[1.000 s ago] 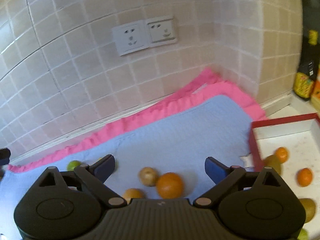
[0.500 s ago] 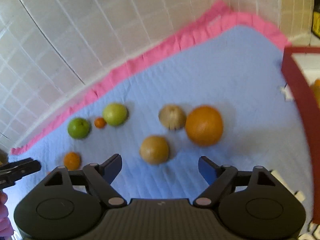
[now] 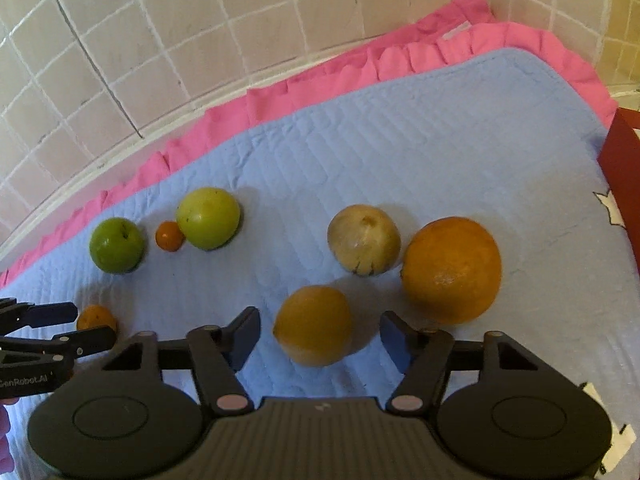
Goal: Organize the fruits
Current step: 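Grasp a tangerine with the left tool while the right tool grasps a yellow pear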
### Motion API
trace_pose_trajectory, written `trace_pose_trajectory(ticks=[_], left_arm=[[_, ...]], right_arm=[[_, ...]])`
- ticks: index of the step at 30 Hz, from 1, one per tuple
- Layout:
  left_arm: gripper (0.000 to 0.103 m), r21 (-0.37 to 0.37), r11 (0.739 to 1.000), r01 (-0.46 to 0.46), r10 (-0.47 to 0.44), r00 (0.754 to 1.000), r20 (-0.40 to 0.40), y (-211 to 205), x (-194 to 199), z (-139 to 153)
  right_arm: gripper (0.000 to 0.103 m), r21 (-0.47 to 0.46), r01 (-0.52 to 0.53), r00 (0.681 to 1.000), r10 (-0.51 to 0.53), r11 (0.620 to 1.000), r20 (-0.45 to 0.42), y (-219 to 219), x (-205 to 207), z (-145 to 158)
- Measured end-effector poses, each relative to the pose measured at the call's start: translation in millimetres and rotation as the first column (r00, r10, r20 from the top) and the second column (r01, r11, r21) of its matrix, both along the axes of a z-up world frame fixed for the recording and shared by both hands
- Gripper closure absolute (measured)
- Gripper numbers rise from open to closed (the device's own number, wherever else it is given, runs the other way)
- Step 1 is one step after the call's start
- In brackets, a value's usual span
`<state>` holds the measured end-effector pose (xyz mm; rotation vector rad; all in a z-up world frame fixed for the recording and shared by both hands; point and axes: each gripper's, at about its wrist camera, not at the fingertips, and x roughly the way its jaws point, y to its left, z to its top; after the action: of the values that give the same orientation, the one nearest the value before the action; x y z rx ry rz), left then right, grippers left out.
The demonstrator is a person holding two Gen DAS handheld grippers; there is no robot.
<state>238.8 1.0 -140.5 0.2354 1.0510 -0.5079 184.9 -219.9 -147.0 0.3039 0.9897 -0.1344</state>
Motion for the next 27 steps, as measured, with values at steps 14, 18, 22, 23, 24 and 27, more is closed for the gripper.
trace_pose_trajectory(ticks=[14, 18, 22, 23, 24, 27], left_arm=[[0.056, -0.017, 0.999, -0.036, 0.036, 0.998, 0.052, 1, -20, 24], [0.056, -0.050, 0.998, -0.035, 0.039, 0.995, 0.089, -3, -35, 47], [0.056, -0.064, 0.998, -0.022, 0.029, 0.993, 0.117, -15, -49, 61], [0.056, -0.068, 0.997, -0.021, 0.029, 0.993, 0.113, -18, -53, 63], [0.056, -0.070, 0.997, -0.021, 0.028, 0.993, 0.110, -19, -56, 63], [0.056, -0.059, 0.998, -0.026, 0.033, 0.993, 0.109, -25, -65, 63]], right_arm=[[0.065, 0.034, -0.055, 0.997, 0.053, 0.998, 0.051, 0, -17, 18], [0.079, 0.038, -0.064, 0.993, 0.060, 0.997, 0.105, -4, -34, 40], [0.062, -0.003, -0.105, 0.990, 0.105, 0.994, 0.091, -8, -38, 46], [0.054, 0.027, -0.106, 0.991, 0.103, 0.994, 0.089, -11, -39, 44], [0.054, 0.058, -0.119, 0.990, 0.113, 0.991, 0.089, -12, -38, 40], [0.054, 0.039, -0.134, 0.989, 0.130, 0.990, 0.074, -4, -25, 22]])
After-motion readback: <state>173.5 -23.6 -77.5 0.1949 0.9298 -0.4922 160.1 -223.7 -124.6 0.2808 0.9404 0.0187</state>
